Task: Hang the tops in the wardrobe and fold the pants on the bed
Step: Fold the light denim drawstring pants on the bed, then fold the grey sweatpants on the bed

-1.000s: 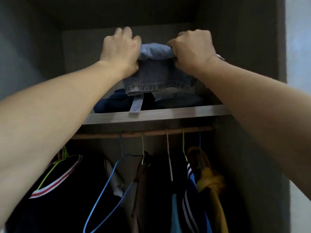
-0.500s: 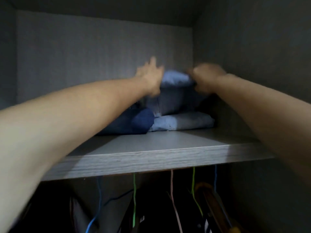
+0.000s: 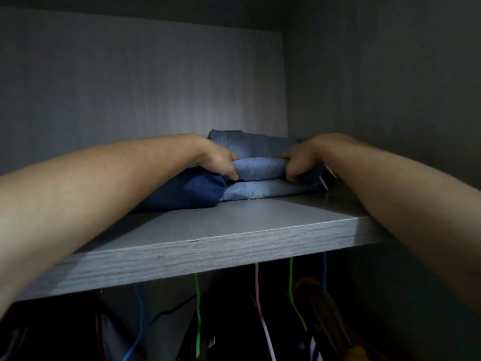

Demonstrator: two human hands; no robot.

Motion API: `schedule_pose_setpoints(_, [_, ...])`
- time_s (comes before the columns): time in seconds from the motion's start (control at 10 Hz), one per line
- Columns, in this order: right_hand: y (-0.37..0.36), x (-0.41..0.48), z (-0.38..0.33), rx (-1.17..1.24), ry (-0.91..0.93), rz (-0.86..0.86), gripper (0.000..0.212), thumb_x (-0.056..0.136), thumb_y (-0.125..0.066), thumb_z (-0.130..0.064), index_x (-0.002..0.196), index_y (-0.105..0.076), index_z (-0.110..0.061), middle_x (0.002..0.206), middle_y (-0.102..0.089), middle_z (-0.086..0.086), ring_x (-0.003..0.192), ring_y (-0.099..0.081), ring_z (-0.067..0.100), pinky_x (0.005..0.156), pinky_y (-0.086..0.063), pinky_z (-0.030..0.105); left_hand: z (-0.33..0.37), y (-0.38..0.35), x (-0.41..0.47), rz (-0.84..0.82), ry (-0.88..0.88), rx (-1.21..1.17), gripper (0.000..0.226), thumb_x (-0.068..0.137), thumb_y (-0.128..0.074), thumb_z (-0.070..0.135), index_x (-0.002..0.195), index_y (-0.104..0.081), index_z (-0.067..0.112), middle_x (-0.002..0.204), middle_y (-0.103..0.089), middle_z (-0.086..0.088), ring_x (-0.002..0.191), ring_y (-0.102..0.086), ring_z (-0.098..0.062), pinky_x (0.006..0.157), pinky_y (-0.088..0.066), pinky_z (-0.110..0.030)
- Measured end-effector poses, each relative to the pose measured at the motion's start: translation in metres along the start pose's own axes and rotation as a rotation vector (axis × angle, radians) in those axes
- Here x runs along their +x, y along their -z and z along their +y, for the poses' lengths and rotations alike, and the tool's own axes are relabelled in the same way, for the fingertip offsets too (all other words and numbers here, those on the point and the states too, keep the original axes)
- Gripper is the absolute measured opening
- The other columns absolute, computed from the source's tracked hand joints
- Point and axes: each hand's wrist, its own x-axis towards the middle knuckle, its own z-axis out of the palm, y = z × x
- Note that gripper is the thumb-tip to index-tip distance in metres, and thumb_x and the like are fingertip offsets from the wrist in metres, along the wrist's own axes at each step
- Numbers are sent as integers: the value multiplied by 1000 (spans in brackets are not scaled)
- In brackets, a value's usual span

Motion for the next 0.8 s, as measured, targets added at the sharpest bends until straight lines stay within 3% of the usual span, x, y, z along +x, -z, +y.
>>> schedule_pose_setpoints(0.1, [2, -14, 1, 303, -23, 15, 44, 93, -52, -13, 136, -54, -4, 138, -53, 20, 129, -49, 37, 100, -43, 37, 1, 12, -19, -33, 40, -100, 50, 81, -56, 43, 124, -58, 17, 119, -62, -9, 99, -62, -27, 86, -53, -40])
schedule_pose_setpoints(0.2, [9, -29, 9, 375, -41, 169, 45, 100, -41, -31, 137, -52, -9, 144, -49, 15, 134, -43, 33, 106, -36, 36, 10, 20, -39, 72, 50, -129, 55, 91, -43, 43, 139, -50, 18, 131, -54, -6, 114, -54, -24, 95, -42, -35])
schedule_pose_setpoints(0.3, [12, -43, 14, 192, -7, 423, 54, 99, -33, -48, 144, -46, -23, 148, -47, 12, 133, -46, 32, 105, -40, 39, 2, 20, -68, 431, 86, 50, 55, 100, -31, 49, 147, -38, 21, 150, -40, -12, 133, -40, -33, 108, -36, -45])
schedule_pose_setpoints(0.4, [6, -68, 13, 63, 10, 604, 61, 96, -37, -55, 151, -32, -28, 150, -39, 15, 133, -43, 37, 105, -42, 46, -1, 13, -112, 657, 149, 190, 59, 99, -28, 55, 151, -28, 25, 157, -25, -15, 144, -23, -34, 110, -30, -54])
schedule_pose_setpoints(0.5, [-4, -101, 4, 53, 60, 792, 64, 96, -42, -52, 153, -25, -27, 155, -30, 16, 137, -37, 38, 105, -39, 49, -1, 7, -158, 783, 208, 139, 64, 99, -28, 56, 155, -14, 29, 163, -6, -12, 150, -5, -31, 117, -18, -56])
schedule_pose_setpoints(0.6, [-21, -136, -5, 109, 90, 885, 68, 95, -47, -47, 155, -20, -27, 161, -19, 15, 143, -28, 35, 108, -35, 50, 5, -8, -201, 907, 255, 119, 67, 99, -29, 57, 155, -11, 27, 163, -1, -14, 150, 0, -32, 118, -13, -55])
schedule_pose_setpoints(0.8, [-52, -197, -19, 117, 115, 943, 71, 96, -45, -48, 156, -16, -24, 162, -15, 17, 145, -26, 34, 113, -33, 49, 28, -48, -272, 980, 301, 136, 68, 99, -26, 56, 156, -7, 25, 163, 6, -16, 150, 6, -32, 118, -11, -55])
